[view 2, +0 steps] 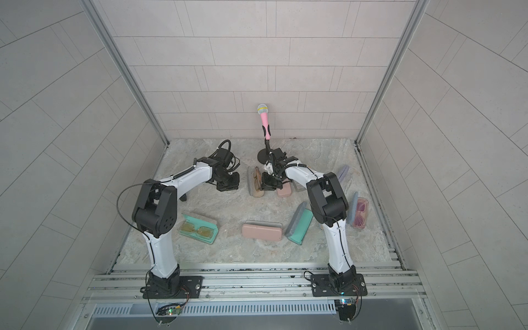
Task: Close the glasses case
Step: Adjust the glasses case at the center of the board.
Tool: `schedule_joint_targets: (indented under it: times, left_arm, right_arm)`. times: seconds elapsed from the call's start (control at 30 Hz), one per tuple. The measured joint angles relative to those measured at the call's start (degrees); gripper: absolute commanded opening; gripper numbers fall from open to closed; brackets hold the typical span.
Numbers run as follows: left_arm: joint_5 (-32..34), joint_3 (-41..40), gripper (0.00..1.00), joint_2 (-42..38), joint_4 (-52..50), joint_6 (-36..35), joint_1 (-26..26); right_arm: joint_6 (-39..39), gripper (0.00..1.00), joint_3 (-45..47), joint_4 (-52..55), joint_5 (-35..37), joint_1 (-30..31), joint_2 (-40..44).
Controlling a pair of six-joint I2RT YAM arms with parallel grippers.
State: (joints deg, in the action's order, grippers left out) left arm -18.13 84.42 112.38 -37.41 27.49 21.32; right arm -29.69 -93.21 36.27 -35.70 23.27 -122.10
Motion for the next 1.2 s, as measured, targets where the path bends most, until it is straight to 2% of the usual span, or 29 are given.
schedule_joint_targets:
  times: [0.1,0.2,0.27,0.4,0.8,1.13,1.2]
  left_arm:
    - [-0.1,0.9,0.0,1.4,0.4,0.1,0.0]
    - [-0.1,1.5,0.0,2.5,0.4,0.1,0.0]
    - [-0.2,1.9,0.0,3.2,0.5,0.1,0.0]
    - [-0.6,2.7,0.0,4.2,0.7,0.1,0.0]
    - [-1.0,2.7,0.0,4.4,0.7,0.2,0.2]
    - [-1.0,4.0,0.0,6.3,0.7,1.0,0.9]
    - [-1.0,4.7,0.0,7.0,0.7,1.0,0.9]
  right_arm:
    - [0.7,0.16,0.2,2.6,2.1,0.0,-0.2]
    - [0.9,0.3,0.2,3.6,3.7,0.4,-0.4]
    - [0.7,0.44,0.0,4.5,4.9,1.0,-0.7]
    - [1.3,0.54,-0.6,6.3,7.9,2.4,-1.3]
    - [1.2,0.55,-0.8,8.9,13.1,3.6,0.2]
    - [1.6,0.55,-0.8,11.4,14.3,5.4,8.5]
    - [2.0,0.49,-1.2,12.3,15.5,5.7,9.3]
